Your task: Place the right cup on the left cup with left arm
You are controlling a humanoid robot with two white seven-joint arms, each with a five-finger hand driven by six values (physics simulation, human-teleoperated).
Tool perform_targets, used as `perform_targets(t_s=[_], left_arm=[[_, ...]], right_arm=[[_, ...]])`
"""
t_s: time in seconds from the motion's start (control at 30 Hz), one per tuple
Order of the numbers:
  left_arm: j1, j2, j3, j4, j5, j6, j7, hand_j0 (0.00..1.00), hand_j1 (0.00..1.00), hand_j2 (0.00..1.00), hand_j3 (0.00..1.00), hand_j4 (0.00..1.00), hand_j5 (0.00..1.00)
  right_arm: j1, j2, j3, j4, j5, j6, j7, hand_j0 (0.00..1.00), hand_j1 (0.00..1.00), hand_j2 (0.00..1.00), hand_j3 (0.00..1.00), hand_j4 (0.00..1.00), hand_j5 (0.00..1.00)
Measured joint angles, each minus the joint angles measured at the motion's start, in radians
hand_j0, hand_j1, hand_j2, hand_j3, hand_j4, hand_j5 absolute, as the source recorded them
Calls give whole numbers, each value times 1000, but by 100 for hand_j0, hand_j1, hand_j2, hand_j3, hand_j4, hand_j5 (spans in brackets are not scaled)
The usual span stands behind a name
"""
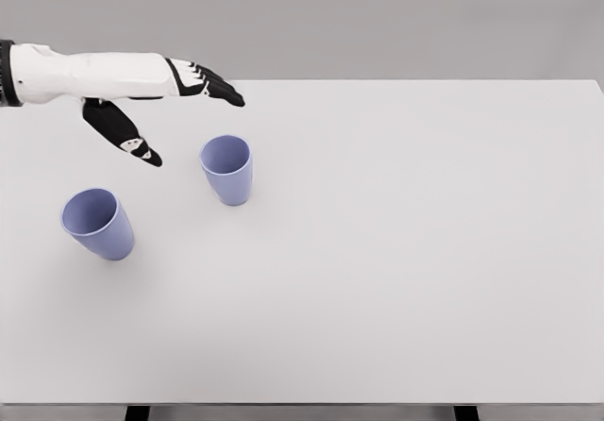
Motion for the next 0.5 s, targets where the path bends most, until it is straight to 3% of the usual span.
perform_targets(t_s=[0.13,0.33,0.5], left_arm=[[-5,-14,-3,10,1,0,0,100,100,100,100,100,100],[12,-57,7,129,-40,0,0,100,100,100,100,100,100],[67,-109,11,159,-94,0,0,100,100,100,100,100,100]], right_arm=[[17,0,0,4,-1,0,0,100,100,100,100,100,100],[17,0,-2,5,-1,1,0,100,100,100,100,100,100],[17,0,-3,6,-1,1,0,100,100,100,100,100,100]])
